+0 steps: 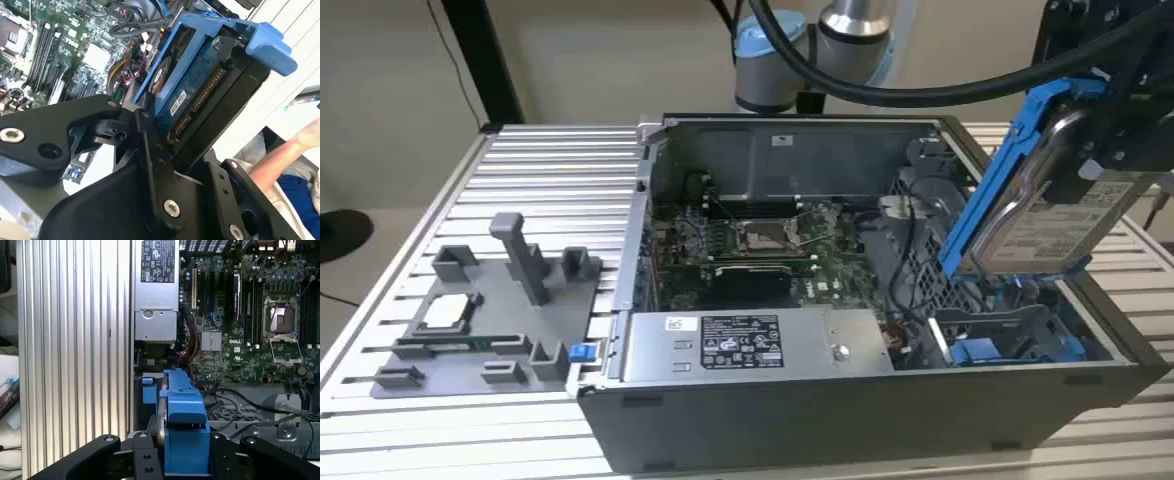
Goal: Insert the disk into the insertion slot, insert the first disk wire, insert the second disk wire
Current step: 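Insert the disk into the insertion slot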
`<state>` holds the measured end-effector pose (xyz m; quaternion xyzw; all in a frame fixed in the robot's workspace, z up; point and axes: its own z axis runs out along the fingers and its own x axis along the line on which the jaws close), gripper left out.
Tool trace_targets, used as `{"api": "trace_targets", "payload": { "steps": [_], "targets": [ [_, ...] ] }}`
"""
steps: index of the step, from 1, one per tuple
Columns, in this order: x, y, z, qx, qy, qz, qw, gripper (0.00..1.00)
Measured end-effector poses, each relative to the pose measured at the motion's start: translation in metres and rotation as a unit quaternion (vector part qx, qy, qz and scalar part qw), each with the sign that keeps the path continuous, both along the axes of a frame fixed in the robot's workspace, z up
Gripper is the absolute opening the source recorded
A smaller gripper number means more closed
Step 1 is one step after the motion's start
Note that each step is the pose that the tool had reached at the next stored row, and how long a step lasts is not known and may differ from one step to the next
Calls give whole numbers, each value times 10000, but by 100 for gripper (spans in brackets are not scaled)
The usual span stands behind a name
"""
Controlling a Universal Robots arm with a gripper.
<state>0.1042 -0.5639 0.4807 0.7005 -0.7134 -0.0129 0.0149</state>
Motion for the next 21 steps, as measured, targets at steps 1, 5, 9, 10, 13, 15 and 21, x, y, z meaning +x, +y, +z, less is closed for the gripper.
{"api": "trace_targets", "payload": {
  "steps": [1, 5, 9, 10, 13, 15, 21],
  "targets": [
    [0, 0, 0, 0, 0, 0, 10000, 0],
    [0, 0, 0, 0, 0, 0, 10000, 0],
    [0, 0, 0, 0, 0, 0, 10000, 0],
    [0, 0, 0, 0, 0, 0, 10000, 0],
    [1, -1, 1, 0, 0, 0, 10000, 0],
    [15, -13, 1, 2, 0, -1, 10000, 0],
    [81, -103, -7, 17, 0, 0, 10000, 0]
  ]
}}
